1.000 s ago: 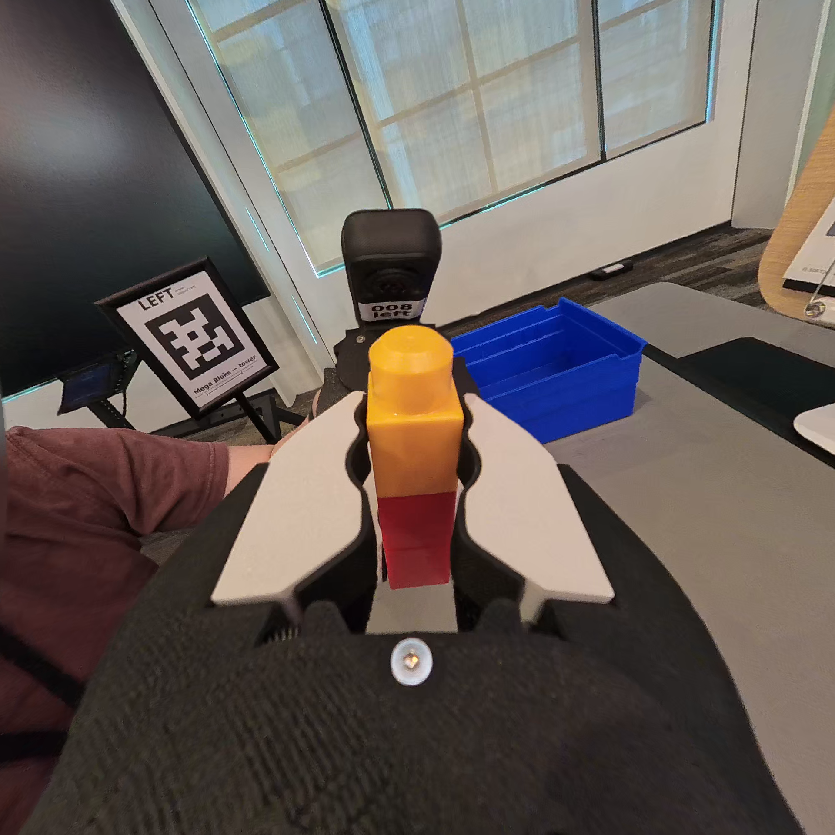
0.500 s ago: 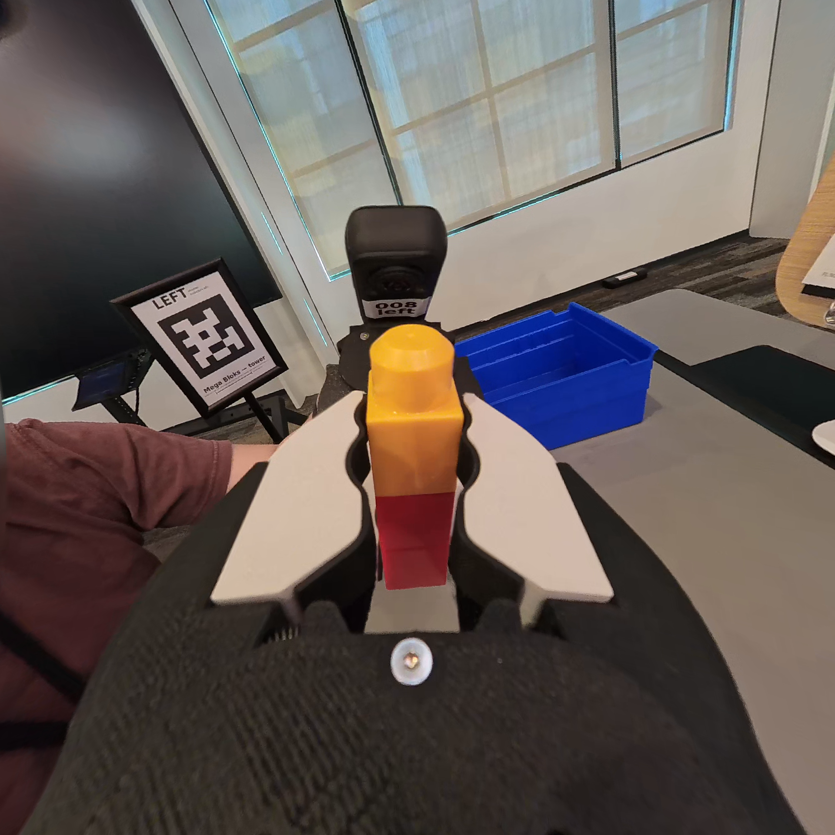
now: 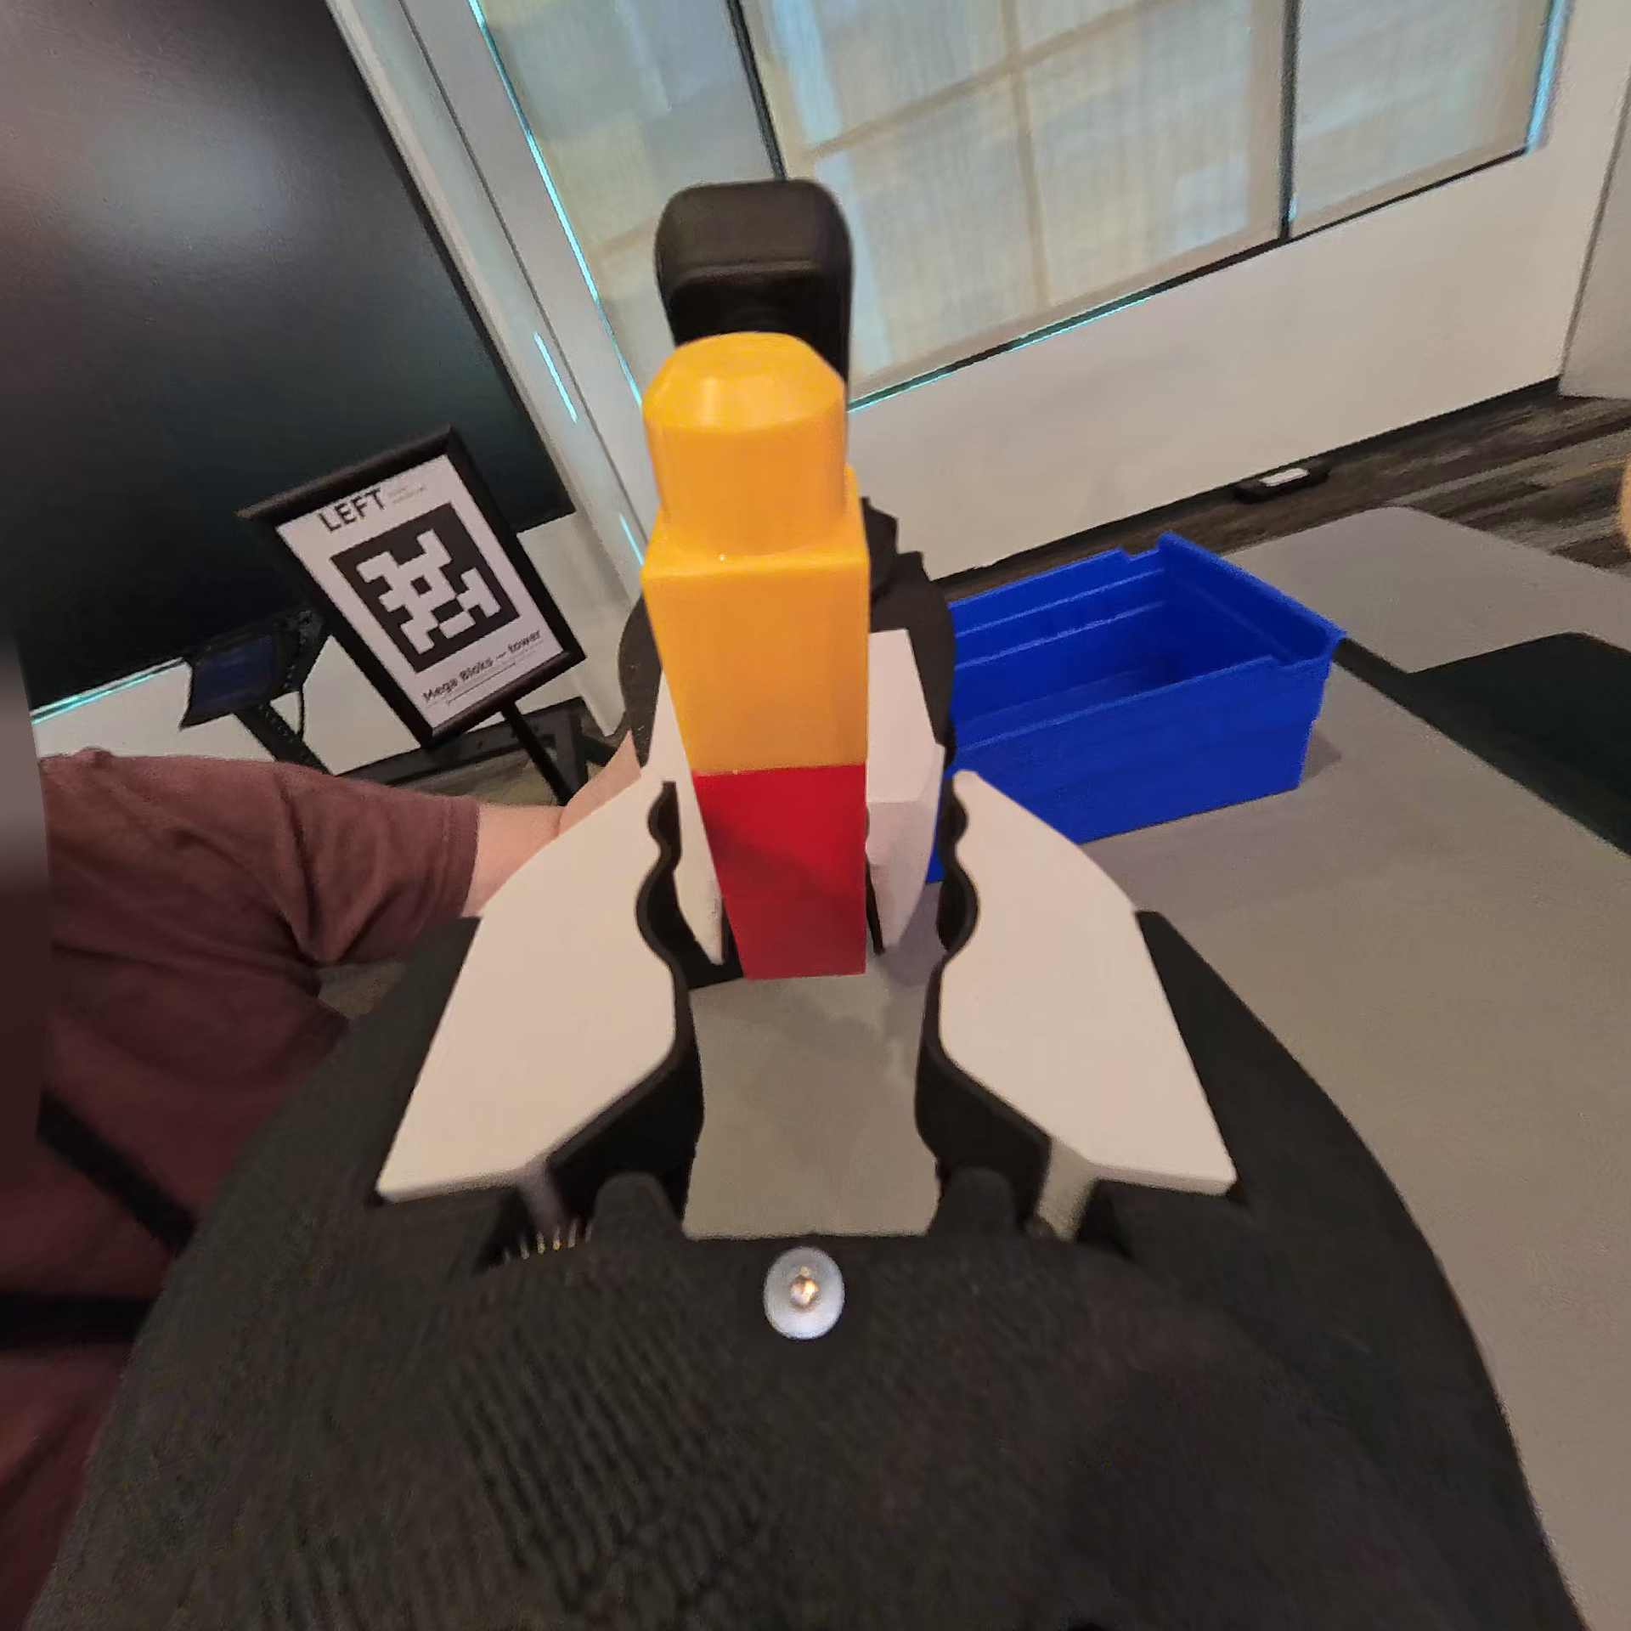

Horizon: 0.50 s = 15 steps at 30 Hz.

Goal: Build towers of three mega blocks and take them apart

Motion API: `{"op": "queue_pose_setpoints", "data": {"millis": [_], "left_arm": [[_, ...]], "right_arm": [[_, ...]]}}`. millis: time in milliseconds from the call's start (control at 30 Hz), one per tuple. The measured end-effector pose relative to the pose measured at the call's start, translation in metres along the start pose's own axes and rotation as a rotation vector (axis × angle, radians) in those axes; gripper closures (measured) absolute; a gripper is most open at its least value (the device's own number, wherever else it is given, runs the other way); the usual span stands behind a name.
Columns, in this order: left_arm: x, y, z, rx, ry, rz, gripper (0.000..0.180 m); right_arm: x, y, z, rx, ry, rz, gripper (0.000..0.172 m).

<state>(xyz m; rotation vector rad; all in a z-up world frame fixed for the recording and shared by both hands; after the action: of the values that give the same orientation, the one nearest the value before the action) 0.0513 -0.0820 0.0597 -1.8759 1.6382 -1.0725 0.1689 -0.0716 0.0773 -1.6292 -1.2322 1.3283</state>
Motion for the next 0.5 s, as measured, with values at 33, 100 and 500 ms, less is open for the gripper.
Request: {"op": "queue_pose_setpoints", "data": {"millis": [33, 100, 500], "left_arm": [[0.000, 0.001, 0.002, -0.012, 0.014, -0.001, 0.145], [0.000, 0.004, 0.003, -0.037, 0.021, -0.009, 0.144], [-0.002, 0.004, -0.101, 0.284, -0.201, -0.026, 0.111]], "right_arm": [[-0.002, 0.002, 0.002, -0.014, -0.027, -0.013, 0.129], [-0.003, 0.004, 0.005, -0.045, -0.031, -0.030, 0.135], [0.002, -0.011, -0.042, 0.051, 0.170, -0.051, 0.135]]}}
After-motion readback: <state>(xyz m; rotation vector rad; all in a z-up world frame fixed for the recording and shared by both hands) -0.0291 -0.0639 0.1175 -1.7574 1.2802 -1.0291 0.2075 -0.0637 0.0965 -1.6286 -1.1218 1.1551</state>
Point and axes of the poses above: each gripper's, where its closed fingertips meet, z out along the fingers, y out of its underside, x = y × z across the jaws, the point moved 7 cm from there along -z, back along the fingers, and after that the axes turned 13 degrees about -x, right-handed, at the moved point
